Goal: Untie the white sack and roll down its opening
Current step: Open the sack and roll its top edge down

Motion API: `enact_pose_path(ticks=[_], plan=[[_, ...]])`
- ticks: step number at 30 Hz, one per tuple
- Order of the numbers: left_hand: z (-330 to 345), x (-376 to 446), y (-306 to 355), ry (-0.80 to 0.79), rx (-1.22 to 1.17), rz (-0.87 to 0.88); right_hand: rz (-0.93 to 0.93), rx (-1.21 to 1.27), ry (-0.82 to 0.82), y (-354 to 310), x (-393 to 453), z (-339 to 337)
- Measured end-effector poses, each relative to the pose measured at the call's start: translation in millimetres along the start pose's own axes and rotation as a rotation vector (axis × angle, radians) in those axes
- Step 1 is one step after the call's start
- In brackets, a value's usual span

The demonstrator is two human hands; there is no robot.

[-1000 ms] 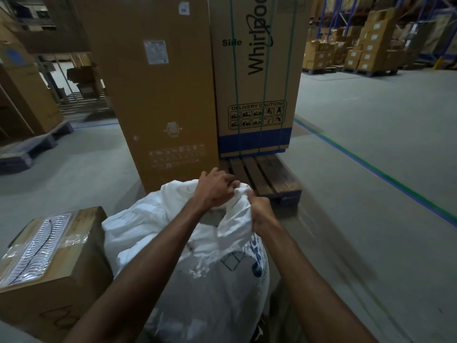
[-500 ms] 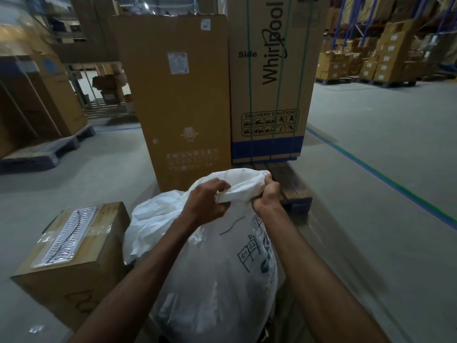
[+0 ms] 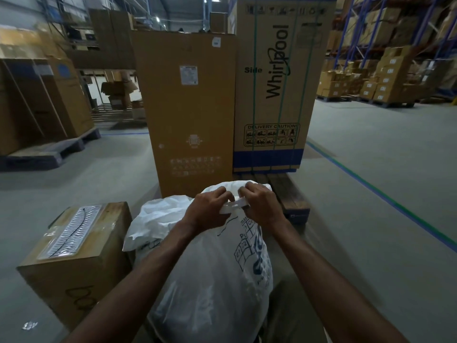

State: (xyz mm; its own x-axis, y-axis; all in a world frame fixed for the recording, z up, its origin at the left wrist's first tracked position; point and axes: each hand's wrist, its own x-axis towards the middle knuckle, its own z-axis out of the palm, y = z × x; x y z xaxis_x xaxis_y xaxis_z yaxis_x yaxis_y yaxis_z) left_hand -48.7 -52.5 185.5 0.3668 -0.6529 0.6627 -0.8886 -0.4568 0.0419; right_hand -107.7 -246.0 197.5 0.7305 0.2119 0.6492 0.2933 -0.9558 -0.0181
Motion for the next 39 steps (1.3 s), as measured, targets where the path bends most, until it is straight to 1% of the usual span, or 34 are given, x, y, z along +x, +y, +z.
enact_pose_path(ticks=[3,5,6,8,9,11,12,14,16,18,19,20,22,24,26,28,30,32,35,36,37,38,39], plan=[[-11,-6,-8,-0.209,-0.183,-0.104,-0.121,-0.125,0.032,16,4,5],[-13,-9,-16,-0.321,-0.166,-0.103,-0.151,-0.158,0.068,19,-1,11],[-12,-10,-18,-0.318,-0.120,-0.068,-0.173,-0.165,0.072,18,-4,15],[-7,-11,-20,-0.219,-0.002,0.020,-0.171,-0.107,0.070,12,-8,22],[-5,-11,-21,-0.179,0.062,0.049,-0.117,-0.023,0.031,7,-8,24],[-1,-13,-21,-0.141,0.160,0.136,0.015,0.154,-0.107,2,-5,23],[2,-16,-19,-0.129,0.171,0.176,0.043,0.186,-0.179,1,-3,23],[8,-22,-14,-0.101,0.135,0.212,-0.011,0.149,-0.272,0,2,22],[14,-27,-8,-0.043,0.054,0.168,-0.101,0.105,-0.259,0,8,21],[18,-35,-4,0.007,-0.057,0.011,-0.101,0.117,-0.184,0,12,19],[19,-39,-3,0.011,-0.066,-0.075,-0.083,0.130,-0.138,1,13,20],[21,-43,-3,-0.015,-0.031,-0.135,-0.072,0.142,-0.090,2,13,21],[24,-47,-7,-0.047,0.065,-0.157,-0.080,0.131,-0.034,0,13,26],[22,-43,-13,-0.013,0.075,-0.132,-0.108,0.082,-0.026,-1,12,33],[11,-35,-23,0.023,0.068,-0.062,-0.118,0.025,-0.030,1,9,37],[-2,-26,-30,0.021,0.093,0.049,-0.120,-0.047,-0.045,3,9,36],[-9,-16,-35,-0.005,0.114,0.107,-0.101,-0.104,-0.101,2,11,33],[-10,-12,-38,-0.007,0.129,0.132,-0.031,-0.027,-0.224,-6,18,27],[-4,-15,-35,-0.007,0.168,0.187,0.118,0.221,-0.429,-15,29,20],[-2,-17,-33,-0.009,0.185,0.220,0.151,0.271,-0.456,-16,32,19],[1,-20,-31,-0.006,0.191,0.257,0.166,0.287,-0.450,-16,35,19],[2,-22,-29,-0.005,0.168,0.274,0.168,0.281,-0.418,-16,37,19],[2,-24,-28,-0.025,0.105,0.247,0.177,0.279,-0.377,-15,38,20]])
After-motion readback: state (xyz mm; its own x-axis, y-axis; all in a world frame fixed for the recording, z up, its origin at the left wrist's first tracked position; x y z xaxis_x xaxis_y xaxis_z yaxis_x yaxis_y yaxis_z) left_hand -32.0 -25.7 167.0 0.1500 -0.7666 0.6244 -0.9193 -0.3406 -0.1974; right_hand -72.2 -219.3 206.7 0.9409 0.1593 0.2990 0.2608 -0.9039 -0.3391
